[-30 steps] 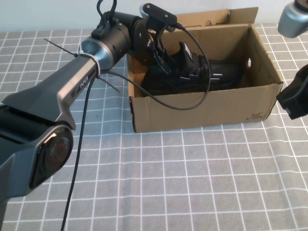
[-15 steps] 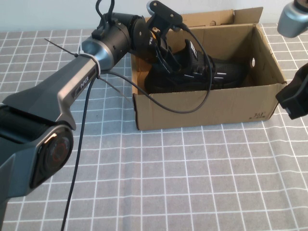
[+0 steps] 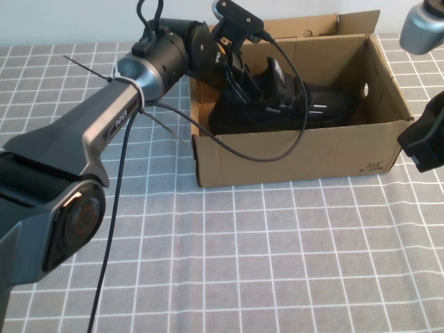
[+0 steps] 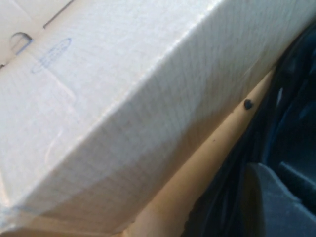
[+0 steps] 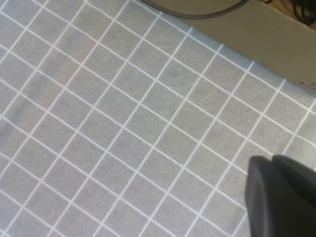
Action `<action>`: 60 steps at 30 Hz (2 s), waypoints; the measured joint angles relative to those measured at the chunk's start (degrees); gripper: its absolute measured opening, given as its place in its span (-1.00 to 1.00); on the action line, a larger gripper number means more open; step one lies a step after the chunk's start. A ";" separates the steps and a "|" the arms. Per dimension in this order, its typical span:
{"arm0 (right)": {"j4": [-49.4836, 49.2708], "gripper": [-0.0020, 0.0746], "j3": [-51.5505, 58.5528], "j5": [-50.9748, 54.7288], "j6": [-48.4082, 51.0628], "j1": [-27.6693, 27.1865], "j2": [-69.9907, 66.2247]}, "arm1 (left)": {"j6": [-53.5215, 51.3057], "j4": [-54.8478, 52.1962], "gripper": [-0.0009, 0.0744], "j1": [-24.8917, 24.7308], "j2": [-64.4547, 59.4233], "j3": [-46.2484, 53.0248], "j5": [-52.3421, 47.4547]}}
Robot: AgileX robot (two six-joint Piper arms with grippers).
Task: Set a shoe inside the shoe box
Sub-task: Adjust the shoe
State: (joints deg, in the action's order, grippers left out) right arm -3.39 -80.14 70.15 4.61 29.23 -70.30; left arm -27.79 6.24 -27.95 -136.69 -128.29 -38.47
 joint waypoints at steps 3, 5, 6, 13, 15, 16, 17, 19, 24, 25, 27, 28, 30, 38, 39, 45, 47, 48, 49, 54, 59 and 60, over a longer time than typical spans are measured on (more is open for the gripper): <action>0.00 -0.99 0.00 0.00 0.00 0.00 0.00 | 0.00 1.60 -0.73 0.00 0.00 0.00 -0.21; 0.00 -0.99 0.00 0.00 0.00 0.00 0.00 | 0.00 1.82 -0.55 0.00 0.00 0.00 -0.31; 0.00 -0.99 0.00 0.00 0.00 0.00 0.00 | 0.00 1.93 -0.43 0.00 0.00 0.00 -0.45; -0.22 -0.99 0.00 0.00 0.00 0.00 0.00 | 0.10 1.95 -0.03 0.00 1.16 0.00 -4.25; -0.22 -0.99 0.00 0.00 0.00 0.00 0.37 | 0.10 1.95 -0.01 0.00 2.78 0.00 -6.82; -0.22 -0.99 0.00 0.00 0.00 0.00 0.50 | 0.43 1.95 0.00 0.00 3.62 0.00 -7.82; -0.33 -0.99 0.00 0.00 0.00 0.00 0.76 | 0.96 1.95 0.00 0.00 4.79 0.00 -9.08; -0.33 -0.99 0.00 0.12 -0.47 0.00 1.49 | 2.84 1.47 -0.01 0.00 7.44 0.00 -11.34; -0.46 -0.99 0.00 1.41 -3.15 0.00 4.57 | 11.12 -3.33 -0.27 0.00 13.89 0.00 -18.10; -0.71 -0.99 0.12 1.52 -3.68 0.00 5.32 | 11.72 -4.40 -0.37 0.00 14.92 0.00 -19.46; -1.21 -0.99 0.62 1.65 -5.29 0.00 7.75 | 12.39 -6.24 -0.71 0.00 17.49 0.00 -22.79; -1.41 -0.99 1.01 1.65 -5.95 0.00 8.93 | 12.53 -6.73 -0.78 0.00 18.73 0.00 -23.94; -1.68 -0.99 2.29 1.88 -7.44 0.00 12.33 | 12.98 -7.27 -0.90 0.00 21.26 0.00 -26.41; -1.82 -0.99 11.59 2.21 -9.62 0.00 30.61 | 13.84 -2.39 -0.98 0.00 34.29 8.44 -27.20; -1.96 -0.99 12.98 2.32 -9.74 0.00 33.65 | 14.00 -1.84 -0.98 0.00 36.90 11.59 -26.25; -5.71 -0.99 19.58 3.03 -9.88 0.00 49.60 | 14.49 -0.48 -0.98 0.00 55.76 37.59 -13.72; -6.82 -0.99 21.38 3.24 -9.88 0.00 53.16 | 14.73 -0.10 -0.98 0.00 62.54 47.01 -9.30; -7.23 -0.99 22.38 3.23 -9.53 0.00 54.95 | 14.81 0.22 -0.98 0.00 66.44 52.25 -6.80; -7.50 -0.99 23.24 3.23 -8.96 0.00 56.63 | 14.95 0.33 -0.98 0.00 70.46 57.43 -4.24; -7.74 -0.99 29.58 1.17 -5.01 0.00 63.66 | 15.38 0.80 -0.98 0.00 91.24 80.93 9.33; -7.74 -0.99 37.90 -12.47 -3.18 0.00 69.99 | 17.22 2.64 -0.98 0.00 111.36 97.62 20.38; -7.87 -0.99 40.08 -16.42 -2.89 0.00 70.85 | 17.35 2.64 -0.98 0.00 115.06 100.25 21.83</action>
State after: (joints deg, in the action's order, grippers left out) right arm -11.25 -40.06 53.73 1.72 29.23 0.55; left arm -10.43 8.88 -27.95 -21.62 -28.04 -16.64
